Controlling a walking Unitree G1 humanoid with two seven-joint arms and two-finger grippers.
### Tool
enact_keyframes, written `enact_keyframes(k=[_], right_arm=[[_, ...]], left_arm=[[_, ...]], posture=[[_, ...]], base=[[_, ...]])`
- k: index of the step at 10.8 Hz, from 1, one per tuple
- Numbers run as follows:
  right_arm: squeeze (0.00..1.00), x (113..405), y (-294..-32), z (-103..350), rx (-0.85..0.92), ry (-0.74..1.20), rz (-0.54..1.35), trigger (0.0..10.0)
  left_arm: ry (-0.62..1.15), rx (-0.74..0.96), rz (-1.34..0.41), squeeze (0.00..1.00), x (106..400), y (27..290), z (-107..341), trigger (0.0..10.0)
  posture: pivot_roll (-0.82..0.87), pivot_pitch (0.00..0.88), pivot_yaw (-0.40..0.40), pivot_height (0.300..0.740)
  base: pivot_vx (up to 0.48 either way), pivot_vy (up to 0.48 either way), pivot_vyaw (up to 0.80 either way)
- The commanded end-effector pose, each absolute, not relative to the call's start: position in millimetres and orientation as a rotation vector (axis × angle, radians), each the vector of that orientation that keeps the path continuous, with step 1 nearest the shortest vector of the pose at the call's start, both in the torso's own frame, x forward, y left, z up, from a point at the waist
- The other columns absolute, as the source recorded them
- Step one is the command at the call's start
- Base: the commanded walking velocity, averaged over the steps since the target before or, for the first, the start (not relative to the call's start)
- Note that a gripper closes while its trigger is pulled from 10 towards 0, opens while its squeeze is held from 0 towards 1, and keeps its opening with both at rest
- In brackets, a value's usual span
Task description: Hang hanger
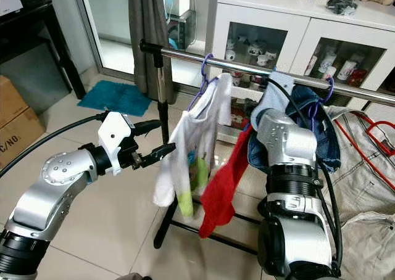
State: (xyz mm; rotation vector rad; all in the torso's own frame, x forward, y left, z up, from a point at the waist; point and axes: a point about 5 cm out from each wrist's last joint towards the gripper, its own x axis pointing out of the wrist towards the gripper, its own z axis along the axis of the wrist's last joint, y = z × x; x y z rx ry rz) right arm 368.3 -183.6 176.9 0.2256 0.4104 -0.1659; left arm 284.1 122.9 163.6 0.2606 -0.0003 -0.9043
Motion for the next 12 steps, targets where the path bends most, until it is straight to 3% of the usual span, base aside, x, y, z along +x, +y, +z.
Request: enact_keyframes(k=[1, 2, 3, 4, 6, 7, 8, 12], right_arm=[[0.00, 369.7, -182.5, 187.7, 0.246, 0.389, -0.169, 8.2], [0.00, 369.1, -182.7, 187.8, 0.259, 0.390, -0.179, 6.9], [0.00, 369.4, -181.9, 188.5, 0.267, 0.389, -0.181, 4.9], [0.00, 369.8, -181.3, 189.0, 0.269, 0.388, -0.181, 4.6], [0.00, 371.0, -179.8, 188.0, 0.267, 0.391, -0.182, 2.1], [0.00, 371.0, -179.7, 187.7, 0.266, 0.392, -0.182, 2.1], [0.00, 371.4, -179.6, 187.4, 0.252, 0.390, -0.185, 0.3], [0.00, 370.0, -182.2, 185.6, 0.247, 0.390, -0.187, 0.0]], left_arm=[[-0.021, 0.280, -0.912, 0.00, 285.4, 120.3, 168.1, 10.0], [-0.022, 0.280, -0.911, 0.00, 285.0, 120.3, 168.1, 10.0], [-0.021, 0.280, -0.910, 0.00, 284.9, 120.6, 168.1, 10.0], [-0.021, 0.280, -0.909, 0.00, 285.0, 120.8, 168.1, 10.0], [-0.020, 0.279, -0.907, 0.00, 285.2, 121.6, 167.9, 10.0], [-0.020, 0.280, -0.906, 0.00, 285.3, 121.6, 167.9, 10.0], [-0.021, 0.280, -0.906, 0.00, 286.0, 121.8, 168.1, 10.0], [-0.021, 0.283, -0.917, 0.00, 288.6, 119.4, 168.3, 10.0]], posture=[[-0.04, 0.000, -0.031, 0.740], [-0.04, 0.000, -0.033, 0.740], [-0.04, 0.000, -0.034, 0.740], [-0.04, 0.000, -0.034, 0.740], [-0.04, 0.000, -0.036, 0.740], [-0.04, 0.000, -0.036, 0.740], [-0.04, 0.000, -0.032, 0.740], [-0.04, 0.000, -0.022, 0.740]], base=[[0.000, 0.000, 0.00], [0.000, 0.000, 0.00], [0.000, 0.000, 0.00], [0.000, 0.000, 0.00], [0.000, 0.000, 0.00], [0.000, 0.000, 0.00], [0.000, 0.000, 0.00], [0.000, 0.000, 0.00]])
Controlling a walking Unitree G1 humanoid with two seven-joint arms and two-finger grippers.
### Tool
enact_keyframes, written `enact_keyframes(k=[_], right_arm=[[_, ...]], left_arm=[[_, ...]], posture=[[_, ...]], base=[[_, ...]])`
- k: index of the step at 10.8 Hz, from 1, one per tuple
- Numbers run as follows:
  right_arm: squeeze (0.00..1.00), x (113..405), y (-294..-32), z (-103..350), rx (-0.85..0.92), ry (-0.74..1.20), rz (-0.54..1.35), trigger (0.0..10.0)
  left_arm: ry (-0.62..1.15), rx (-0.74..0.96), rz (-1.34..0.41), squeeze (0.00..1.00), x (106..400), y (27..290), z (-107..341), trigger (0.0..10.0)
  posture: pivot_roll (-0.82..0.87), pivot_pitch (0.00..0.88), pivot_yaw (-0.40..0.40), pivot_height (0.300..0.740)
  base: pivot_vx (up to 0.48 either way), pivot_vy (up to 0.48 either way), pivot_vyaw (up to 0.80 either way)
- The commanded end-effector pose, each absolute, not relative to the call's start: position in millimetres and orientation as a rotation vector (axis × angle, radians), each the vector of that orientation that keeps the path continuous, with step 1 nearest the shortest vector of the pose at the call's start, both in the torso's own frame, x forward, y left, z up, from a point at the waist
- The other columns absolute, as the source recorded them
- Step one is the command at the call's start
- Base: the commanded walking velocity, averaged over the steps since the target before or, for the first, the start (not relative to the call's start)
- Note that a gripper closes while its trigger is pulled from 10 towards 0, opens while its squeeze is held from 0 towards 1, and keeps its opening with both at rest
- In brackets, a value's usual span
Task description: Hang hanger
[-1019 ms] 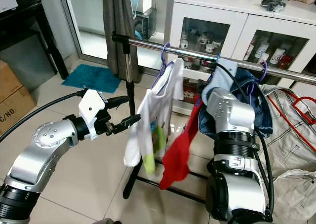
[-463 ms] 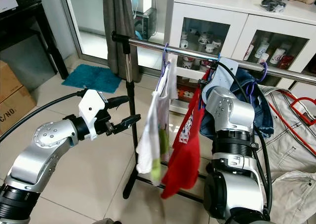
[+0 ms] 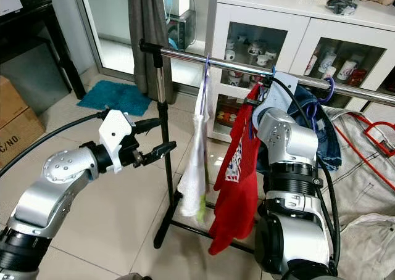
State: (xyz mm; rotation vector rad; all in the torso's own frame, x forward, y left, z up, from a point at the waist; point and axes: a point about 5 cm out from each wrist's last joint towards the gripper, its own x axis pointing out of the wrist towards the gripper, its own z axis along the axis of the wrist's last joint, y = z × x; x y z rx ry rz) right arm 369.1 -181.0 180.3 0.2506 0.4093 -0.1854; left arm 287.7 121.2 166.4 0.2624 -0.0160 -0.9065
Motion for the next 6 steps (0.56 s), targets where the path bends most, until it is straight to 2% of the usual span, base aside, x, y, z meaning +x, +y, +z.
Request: enact_keyframes(k=[1, 6], right_arm=[[0.00, 370.4, -182.1, 186.6, 0.247, 0.385, -0.184, 0.0], [0.00, 371.1, -178.4, 188.5, 0.190, 0.343, -0.152, 0.0]], left_arm=[[-0.021, 0.284, -0.917, 0.00, 288.8, 119.3, 168.3, 10.0], [-0.025, 0.275, -0.885, 0.00, 287.0, 125.2, 168.7, 10.0]], posture=[[-0.04, 0.000, -0.022, 0.740], [-0.01, 0.000, -0.040, 0.740]], base=[[0.000, 0.000, 0.00], [0.000, 0.000, 0.00]])
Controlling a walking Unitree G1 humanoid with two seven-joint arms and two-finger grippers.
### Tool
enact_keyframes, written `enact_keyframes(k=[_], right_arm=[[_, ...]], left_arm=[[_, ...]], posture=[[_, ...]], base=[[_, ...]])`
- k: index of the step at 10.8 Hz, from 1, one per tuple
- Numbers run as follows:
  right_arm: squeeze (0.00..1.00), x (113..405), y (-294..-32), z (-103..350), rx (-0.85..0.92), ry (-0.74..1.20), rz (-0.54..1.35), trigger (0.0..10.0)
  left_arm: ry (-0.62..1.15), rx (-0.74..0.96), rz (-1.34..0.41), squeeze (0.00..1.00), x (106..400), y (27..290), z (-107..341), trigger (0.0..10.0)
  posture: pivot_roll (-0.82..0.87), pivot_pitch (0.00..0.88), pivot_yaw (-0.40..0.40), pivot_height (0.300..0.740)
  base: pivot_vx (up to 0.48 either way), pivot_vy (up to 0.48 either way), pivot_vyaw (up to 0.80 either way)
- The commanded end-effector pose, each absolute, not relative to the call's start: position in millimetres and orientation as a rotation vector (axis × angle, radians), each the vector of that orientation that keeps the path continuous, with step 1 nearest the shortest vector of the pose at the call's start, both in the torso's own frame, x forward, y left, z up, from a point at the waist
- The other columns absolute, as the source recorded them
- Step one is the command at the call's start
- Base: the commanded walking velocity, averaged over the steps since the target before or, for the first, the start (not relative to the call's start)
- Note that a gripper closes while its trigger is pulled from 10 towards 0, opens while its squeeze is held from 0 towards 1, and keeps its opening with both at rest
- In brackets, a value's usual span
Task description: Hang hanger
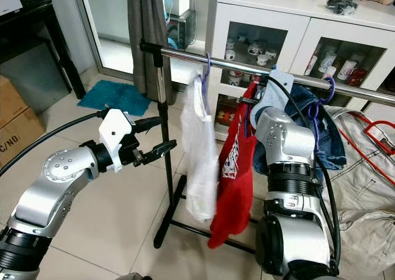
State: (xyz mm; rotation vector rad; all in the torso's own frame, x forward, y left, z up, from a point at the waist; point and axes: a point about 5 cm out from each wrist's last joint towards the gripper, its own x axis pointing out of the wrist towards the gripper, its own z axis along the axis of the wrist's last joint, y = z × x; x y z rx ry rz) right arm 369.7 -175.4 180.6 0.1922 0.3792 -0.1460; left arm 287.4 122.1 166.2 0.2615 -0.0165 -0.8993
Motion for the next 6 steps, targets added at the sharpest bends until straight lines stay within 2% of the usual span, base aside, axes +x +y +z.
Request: enact_keyframes(k=[1, 3, 4, 5, 6], right_arm=[[0.00, 367.9, -179.8, 193.3, 0.165, 0.285, -0.142, 0.0], [0.00, 354.8, -183.7, 203.9, 0.145, 0.210, -0.121, 0.1], [0.00, 348.4, -184.2, 203.9, 0.100, 0.214, -0.111, 1.8], [0.00, 325.9, -179.2, 193.0, 0.053, 0.242, -0.051, 3.2], [0.00, 316.7, -173.6, 185.3, 0.065, 0.252, -0.019, 3.9]], left_arm=[[-0.026, 0.278, -0.868, 0.00, 287.3, 127.7, 169.0, 10.0], [-0.034, 0.270, -0.800, 0.00, 292.9, 129.7, 169.3, 10.0], [-0.040, 0.265, -0.775, 0.00, 294.5, 129.1, 169.1, 10.0], [-0.032, 0.249, -0.699, 0.00, 297.3, 128.6, 167.1, 10.0], [-0.048, 0.240, -0.648, 0.00, 297.4, 130.7, 167.3, 10.0]], posture=[[-0.01, 0.000, -0.040, 0.740], [-0.03, 0.000, -0.009, 0.740], [-0.03, 0.000, -0.002, 0.740], [-0.03, 0.000, -0.007, 0.740], [-0.04, 0.000, -0.005, 0.740]], base=[[0.000, 0.000, 0.00], [0.000, 0.000, 0.00], [0.000, 0.000, 0.00], [0.000, 0.000, 0.00], [0.000, 0.000, 0.00]])
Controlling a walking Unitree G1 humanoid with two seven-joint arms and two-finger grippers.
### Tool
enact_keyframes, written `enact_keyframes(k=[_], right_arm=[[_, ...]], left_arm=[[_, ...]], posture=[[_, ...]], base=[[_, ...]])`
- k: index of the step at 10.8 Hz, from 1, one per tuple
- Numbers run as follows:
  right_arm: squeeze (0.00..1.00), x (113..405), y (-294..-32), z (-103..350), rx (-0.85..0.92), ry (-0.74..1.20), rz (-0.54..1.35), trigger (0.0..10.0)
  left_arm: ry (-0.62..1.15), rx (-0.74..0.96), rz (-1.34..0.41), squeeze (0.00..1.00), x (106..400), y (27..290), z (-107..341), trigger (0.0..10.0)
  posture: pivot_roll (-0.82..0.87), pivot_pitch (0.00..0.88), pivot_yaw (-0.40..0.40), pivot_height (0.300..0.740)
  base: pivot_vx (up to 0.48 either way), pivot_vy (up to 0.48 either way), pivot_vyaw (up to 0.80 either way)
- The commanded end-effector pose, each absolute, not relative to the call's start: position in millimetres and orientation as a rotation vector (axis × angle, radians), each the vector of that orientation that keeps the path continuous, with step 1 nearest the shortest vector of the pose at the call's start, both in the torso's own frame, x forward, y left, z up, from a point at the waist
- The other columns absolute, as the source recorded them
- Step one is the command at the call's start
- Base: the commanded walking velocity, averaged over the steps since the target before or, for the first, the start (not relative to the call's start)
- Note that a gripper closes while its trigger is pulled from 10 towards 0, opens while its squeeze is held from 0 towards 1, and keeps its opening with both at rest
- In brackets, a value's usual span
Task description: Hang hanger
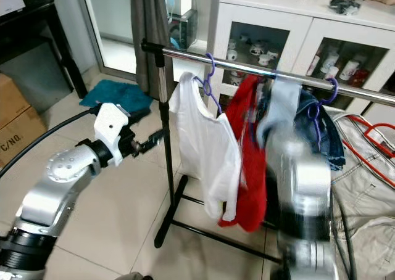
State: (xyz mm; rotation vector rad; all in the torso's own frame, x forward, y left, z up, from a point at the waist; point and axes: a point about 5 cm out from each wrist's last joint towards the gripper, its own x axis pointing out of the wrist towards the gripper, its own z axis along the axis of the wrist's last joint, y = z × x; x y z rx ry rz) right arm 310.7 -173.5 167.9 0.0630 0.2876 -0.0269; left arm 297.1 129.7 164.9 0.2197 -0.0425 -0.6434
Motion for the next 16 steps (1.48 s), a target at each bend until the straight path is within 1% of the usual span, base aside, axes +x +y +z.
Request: enact_keyframes(k=[1, 2, 3, 6, 7, 10, 16], right_arm=[[0.00, 305.0, -169.2, 173.7, 0.019, 0.222, -0.016, 0.4], [0.00, 296.0, -168.1, 160.9, -0.019, 0.265, -0.018, 0.5], [0.00, 278.4, -166.3, 145.9, -0.038, 0.233, 0.005, 0.0], [0.00, 265.7, -170.6, 136.5, 0.040, 0.198, -0.010, 0.0], [0.00, 264.2, -169.5, 138.1, 0.039, 0.179, 0.003, 10.0], [0.00, 264.2, -163.2, 143.9, 0.001, 0.133, 0.059, 10.0], [0.00, 272.6, -164.9, 145.9, -0.015, 0.122, 0.056, 10.0]], left_arm=[[-0.044, 0.220, -0.589, 0.00, 296.7, 134.8, 163.9, 10.0], [-0.032, 0.223, -0.574, 0.00, 295.3, 136.5, 159.8, 10.0], [-0.016, 0.182, -0.531, 0.00, 292.0, 139.4, 153.5, 10.0], [-0.001, 0.142, -0.499, 0.00, 286.9, 138.5, 146.9, 10.0], [-0.001, 0.133, -0.496, 0.00, 286.7, 139.1, 146.7, 10.0], [0.003, 0.138, -0.491, 0.00, 284.0, 137.4, 145.2, 10.0], [-0.002, 0.140, -0.482, 0.00, 284.6, 136.5, 147.1, 10.0]], posture=[[-0.04, 0.000, -0.001, 0.740], [-0.05, 0.000, 0.001, 0.740], [-0.06, 0.000, 0.011, 0.740], [-0.07, 0.005, 0.007, 0.740], [-0.08, 0.011, 0.007, 0.740], [-0.09, 0.007, 0.001, 0.740], [-0.07, 0.020, -0.017, 0.740]], base=[[0.000, 0.000, 0.00], [0.000, 0.000, 0.00], [0.000, 0.000, 0.00], [0.000, 0.000, 0.00], [-0.247, 0.000, 0.00], [-0.349, 0.000, 0.00], [-0.383, 0.000, 0.00]])
